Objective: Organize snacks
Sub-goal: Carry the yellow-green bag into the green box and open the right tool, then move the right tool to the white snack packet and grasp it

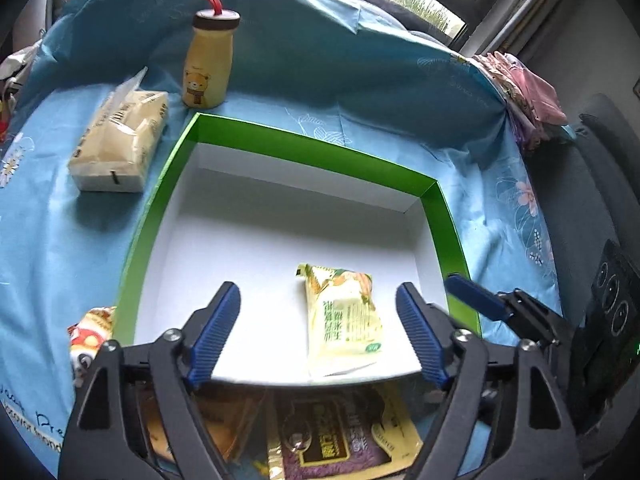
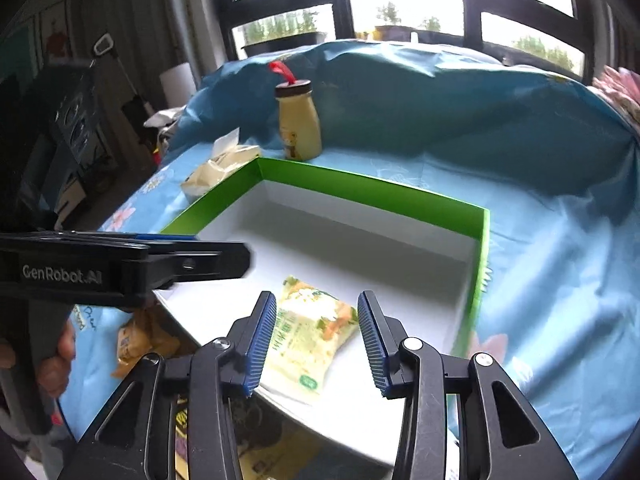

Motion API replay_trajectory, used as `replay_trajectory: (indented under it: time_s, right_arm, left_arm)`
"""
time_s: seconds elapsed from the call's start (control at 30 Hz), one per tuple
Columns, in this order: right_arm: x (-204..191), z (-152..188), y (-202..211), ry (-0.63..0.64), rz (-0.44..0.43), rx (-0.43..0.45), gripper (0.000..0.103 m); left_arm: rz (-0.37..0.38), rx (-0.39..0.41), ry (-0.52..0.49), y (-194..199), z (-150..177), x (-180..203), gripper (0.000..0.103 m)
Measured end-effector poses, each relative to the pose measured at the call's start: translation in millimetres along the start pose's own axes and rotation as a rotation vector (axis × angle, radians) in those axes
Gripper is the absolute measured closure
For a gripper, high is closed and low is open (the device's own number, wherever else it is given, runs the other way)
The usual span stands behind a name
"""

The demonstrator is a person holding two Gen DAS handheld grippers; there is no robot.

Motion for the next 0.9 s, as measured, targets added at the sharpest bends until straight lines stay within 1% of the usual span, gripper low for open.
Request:
replay_trajectory:
  time_s: [0.07, 0.17, 0.2, 0.4, 0.63, 0.73, 0.83, 0.9]
  right_arm:
    - [4, 3, 9, -0.016, -0.006, 0.008, 0.056]
    - [7, 12, 24, -0.042, -0.013, 0.017, 0.051]
    - [7, 14, 28, -0.049, -0.016, 0.018, 0.051]
    - [3, 27, 51, -0.092, -0.044, 0.023, 0.050]
    - [0, 38, 70, -0.122, -0.054, 0.031, 0.050]
    - [3, 43, 76, -0.142, -0.051, 0.034, 0.050]
    - [5, 50, 83, -0.152, -0.042, 0.028, 0.050]
    - [6, 57, 86, -0.154, -0.038, 0.022, 0.050]
  left_arm:
    - [-0.011, 0.007, -0.007, 7, 5, -2, 0.016]
    - [-0.006, 0.003, 0.001, 16, 13, -3, 0.010]
    - [-0.008, 0.003, 0.007, 20, 17, -4, 0.009]
    - [-0.029, -0.006, 0.006, 33, 36, -5, 0.008]
    - [-0.021, -0.006, 0.037, 48, 56, -7, 0.007]
    - [-0.013, -0.011, 0.034, 52, 65, -3, 0.007]
    - [-0.001, -0.017, 0.024, 55, 74, 3, 0.001]
    - [0.007, -0.021, 0.018, 56, 81, 8, 0.001]
Point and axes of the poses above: each gripper's, at about its wrist camera, not at the fingertips, and y roughly against the way its jaws point, x to its right, z to its underside, the point moved 10 cm from there along -y, roughly the way its jaws point
